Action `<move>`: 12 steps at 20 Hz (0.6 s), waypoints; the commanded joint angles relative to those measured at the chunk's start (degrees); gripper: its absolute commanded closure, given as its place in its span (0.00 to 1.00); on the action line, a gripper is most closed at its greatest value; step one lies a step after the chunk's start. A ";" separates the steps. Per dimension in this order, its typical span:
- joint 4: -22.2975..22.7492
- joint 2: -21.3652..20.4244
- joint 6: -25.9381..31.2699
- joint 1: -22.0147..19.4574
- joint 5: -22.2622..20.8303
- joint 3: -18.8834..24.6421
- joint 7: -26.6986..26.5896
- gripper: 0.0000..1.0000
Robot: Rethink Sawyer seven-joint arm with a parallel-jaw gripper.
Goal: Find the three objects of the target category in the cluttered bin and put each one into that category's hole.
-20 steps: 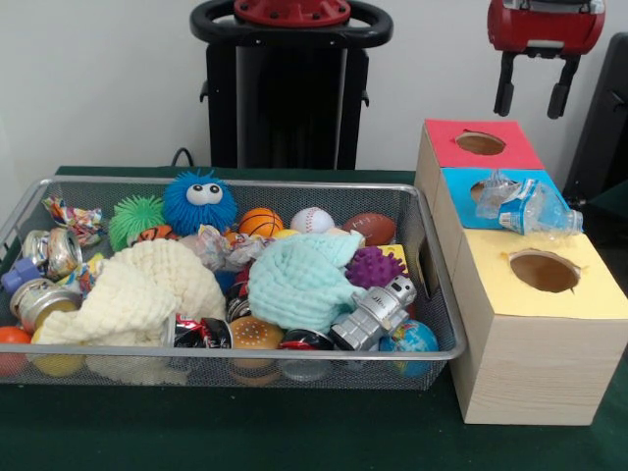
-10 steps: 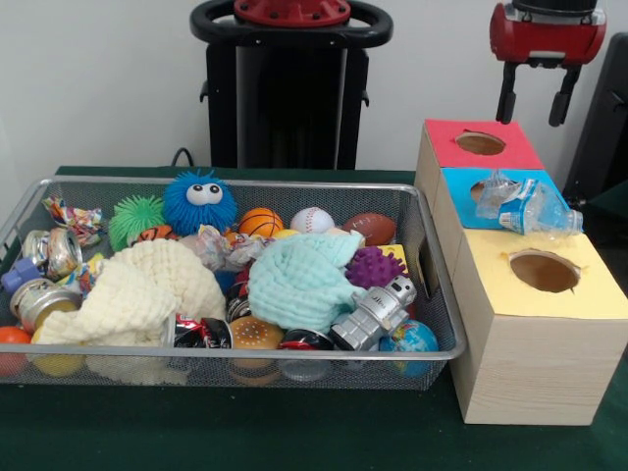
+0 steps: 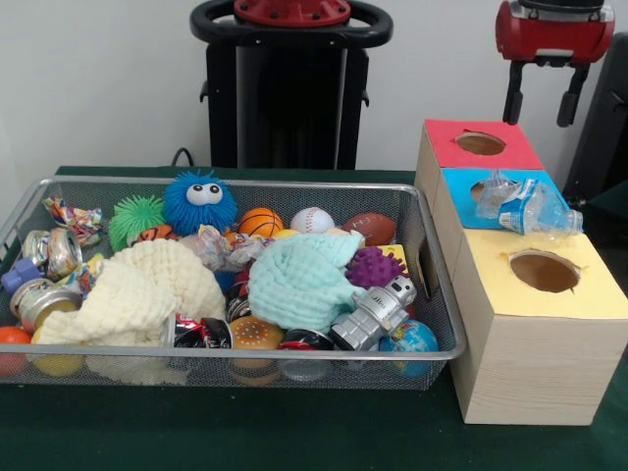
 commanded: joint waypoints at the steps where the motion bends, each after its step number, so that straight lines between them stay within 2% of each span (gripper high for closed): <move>1: -4.28 -0.63 7.46 -2.16 0.81 2.69 -7.30 0.00; 5: -4.20 -1.72 8.85 -2.49 1.64 3.15 -8.14 0.00; 12: -7.79 -0.05 10.95 -2.88 1.67 3.47 -8.97 0.00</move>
